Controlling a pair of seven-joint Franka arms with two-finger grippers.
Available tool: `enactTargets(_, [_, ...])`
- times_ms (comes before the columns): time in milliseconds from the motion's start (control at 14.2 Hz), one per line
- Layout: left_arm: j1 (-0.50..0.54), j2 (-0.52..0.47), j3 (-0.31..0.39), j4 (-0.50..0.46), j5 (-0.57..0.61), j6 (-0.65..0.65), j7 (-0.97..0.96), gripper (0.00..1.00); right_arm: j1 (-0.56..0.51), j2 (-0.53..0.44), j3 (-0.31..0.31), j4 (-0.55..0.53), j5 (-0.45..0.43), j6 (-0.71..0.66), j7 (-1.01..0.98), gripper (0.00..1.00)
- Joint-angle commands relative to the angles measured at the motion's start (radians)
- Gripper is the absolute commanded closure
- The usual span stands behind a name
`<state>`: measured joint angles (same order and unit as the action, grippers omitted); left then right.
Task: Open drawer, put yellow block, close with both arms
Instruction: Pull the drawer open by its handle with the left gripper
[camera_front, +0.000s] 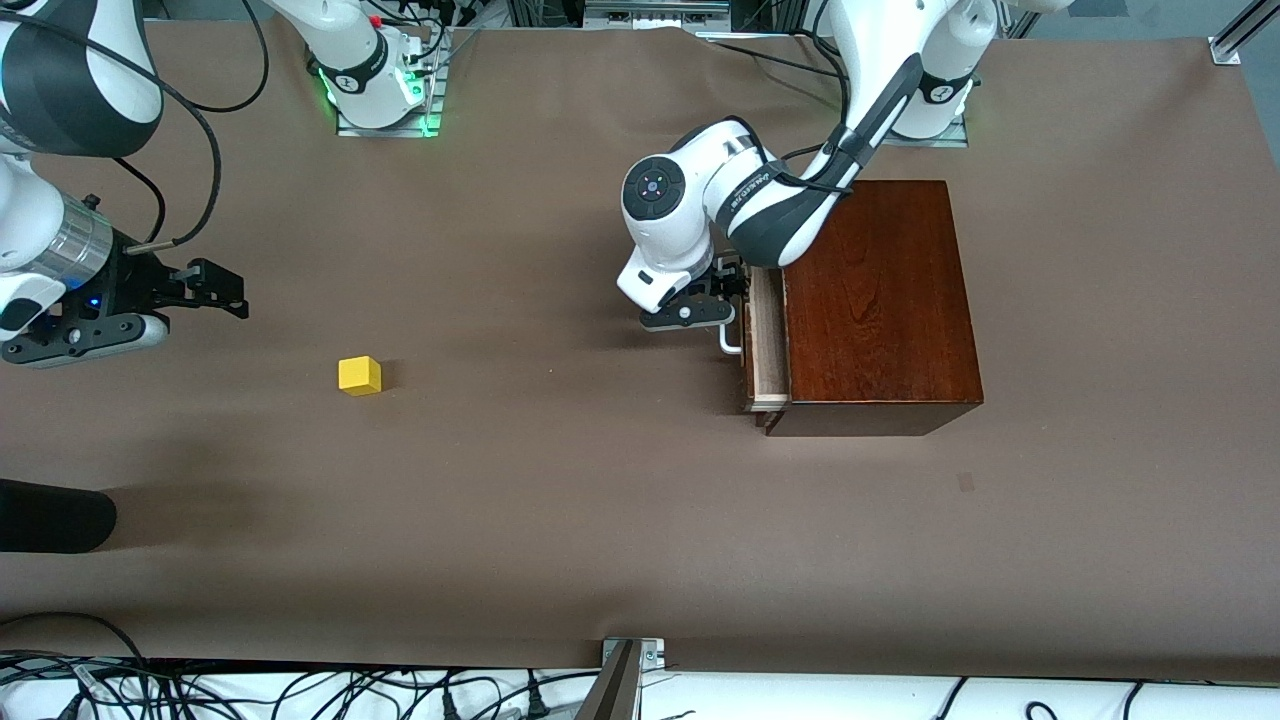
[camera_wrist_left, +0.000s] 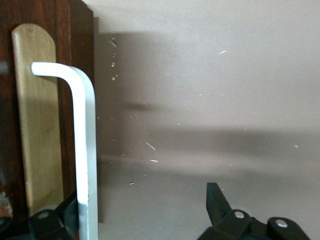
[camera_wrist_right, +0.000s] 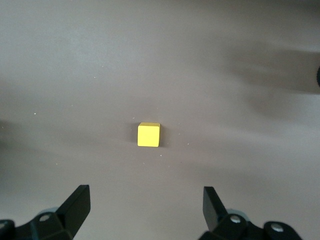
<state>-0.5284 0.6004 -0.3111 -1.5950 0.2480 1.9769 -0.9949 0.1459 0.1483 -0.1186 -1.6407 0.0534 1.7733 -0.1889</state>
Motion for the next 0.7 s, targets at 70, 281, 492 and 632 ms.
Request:
enactTargets(70, [-0.073, 0.094, -0.003, 0.131, 0.002, 0.040, -0.059, 0.00, -0.006, 0.013, 0.004, 0.030, 0.013, -0.021, -0.007, 0.00])
enactTargets(281, [-0.081, 0.096, -0.002, 0.136, 0.007, 0.039, -0.062, 0.00, -0.011, 0.013, 0.004, 0.030, 0.016, -0.023, -0.014, 0.00])
enactTargets(492, [-0.081, 0.091, 0.000, 0.156, 0.016, 0.027, -0.059, 0.00, -0.005, 0.016, 0.004, 0.029, 0.005, -0.026, -0.009, 0.00])
enactTargets(632, [-0.084, 0.090, 0.004, 0.178, 0.020, -0.044, -0.053, 0.00, -0.006, 0.027, 0.004, 0.027, 0.005, -0.029, -0.018, 0.00])
